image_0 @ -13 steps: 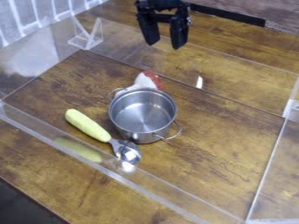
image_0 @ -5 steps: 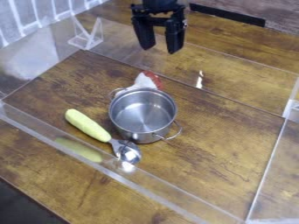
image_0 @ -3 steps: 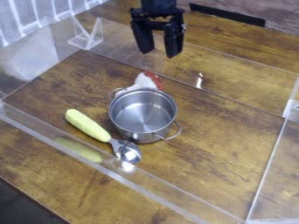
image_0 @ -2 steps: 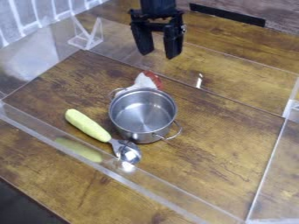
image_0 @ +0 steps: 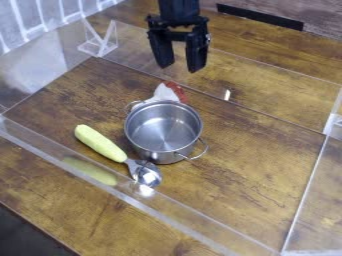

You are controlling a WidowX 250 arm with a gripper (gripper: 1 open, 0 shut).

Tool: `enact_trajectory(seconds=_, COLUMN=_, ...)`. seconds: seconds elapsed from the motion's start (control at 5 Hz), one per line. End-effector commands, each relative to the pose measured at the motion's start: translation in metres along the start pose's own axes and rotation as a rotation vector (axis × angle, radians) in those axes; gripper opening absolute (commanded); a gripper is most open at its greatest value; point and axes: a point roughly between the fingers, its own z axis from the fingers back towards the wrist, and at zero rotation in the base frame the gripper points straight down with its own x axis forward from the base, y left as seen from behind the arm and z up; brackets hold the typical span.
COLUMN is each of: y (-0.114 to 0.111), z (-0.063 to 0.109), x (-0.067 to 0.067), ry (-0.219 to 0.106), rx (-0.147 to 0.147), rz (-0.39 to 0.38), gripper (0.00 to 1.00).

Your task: Remove the mushroom from the silver pot and put it on the table

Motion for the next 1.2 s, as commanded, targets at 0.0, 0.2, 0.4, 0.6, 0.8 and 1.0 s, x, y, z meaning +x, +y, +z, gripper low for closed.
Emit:
enact_trajectory(seconds=0.0, y=0.001, z=0.016, x=-0.004, ry=-0.033, rx=0.019, rz=-0.003, gripper=1.00)
enact_trajectory(seconds=0.2, y=0.003, z=0.002, x=-0.008, ry=0.006, rx=0.012, rz=0.002, gripper=1.00)
enact_trajectory(seconds=0.4, y=0.004, z=-0.012, x=-0.012, ry=0.044, rx=0.005, rz=0.009, gripper=1.00)
enact_trajectory(seconds=0.6, y=0.004, z=-0.022, x=-0.021, ry=0.080, rx=0.004, rz=-0.013, gripper=1.00)
enact_trajectory(seconds=0.8, y=0.004, z=-0.031, x=-0.027, ry=0.112, rx=0.003, rz=-0.025, gripper=1.00)
enact_trajectory(seconds=1.0, y=0.003, z=-0.038, x=-0.035, ry=0.141, rx=0.001, rz=-0.042, gripper=1.00)
